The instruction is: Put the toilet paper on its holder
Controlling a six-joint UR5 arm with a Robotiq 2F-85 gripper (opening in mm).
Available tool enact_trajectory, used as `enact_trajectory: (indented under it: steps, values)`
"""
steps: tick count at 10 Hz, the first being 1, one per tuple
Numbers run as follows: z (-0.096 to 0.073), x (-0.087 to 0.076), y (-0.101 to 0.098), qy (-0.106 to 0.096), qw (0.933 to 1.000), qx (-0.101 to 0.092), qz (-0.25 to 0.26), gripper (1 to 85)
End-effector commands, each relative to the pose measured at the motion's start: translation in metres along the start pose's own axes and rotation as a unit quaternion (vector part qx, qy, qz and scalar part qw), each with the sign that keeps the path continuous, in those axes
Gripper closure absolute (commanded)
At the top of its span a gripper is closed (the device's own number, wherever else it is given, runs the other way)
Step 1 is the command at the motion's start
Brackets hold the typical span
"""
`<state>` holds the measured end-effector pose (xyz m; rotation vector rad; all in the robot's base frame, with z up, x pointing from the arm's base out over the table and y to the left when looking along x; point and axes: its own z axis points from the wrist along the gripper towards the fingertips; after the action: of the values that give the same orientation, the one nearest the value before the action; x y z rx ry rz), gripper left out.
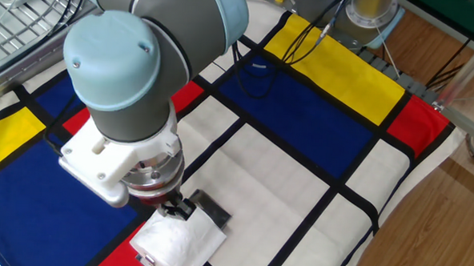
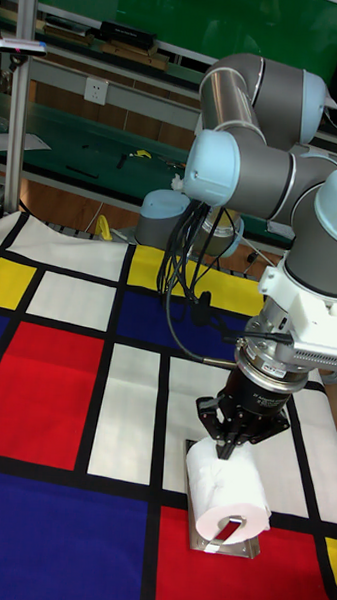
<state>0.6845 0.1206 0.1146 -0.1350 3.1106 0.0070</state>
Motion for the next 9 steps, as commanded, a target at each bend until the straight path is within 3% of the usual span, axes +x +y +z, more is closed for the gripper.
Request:
enact_trajectory:
  steps: [1,4,6,8,9]
  values:
    - [-0.002,0.000,-0.002,0.000,1.0000,-0.006,-0.002,84.3]
    - [-0.010,0.012,-0.042,0.007,0.9994,-0.007,-0.034,84.3]
    - [-0.004,0.028,-0.074,-0.003,0.9978,-0.013,-0.065,84.3]
    - [-0.003,0.028,-0.072,-0.010,0.9967,-0.023,-0.077,84.3]
    - [-0.003,0.029,-0.075,-0.009,0.9972,-0.018,-0.071,84.3]
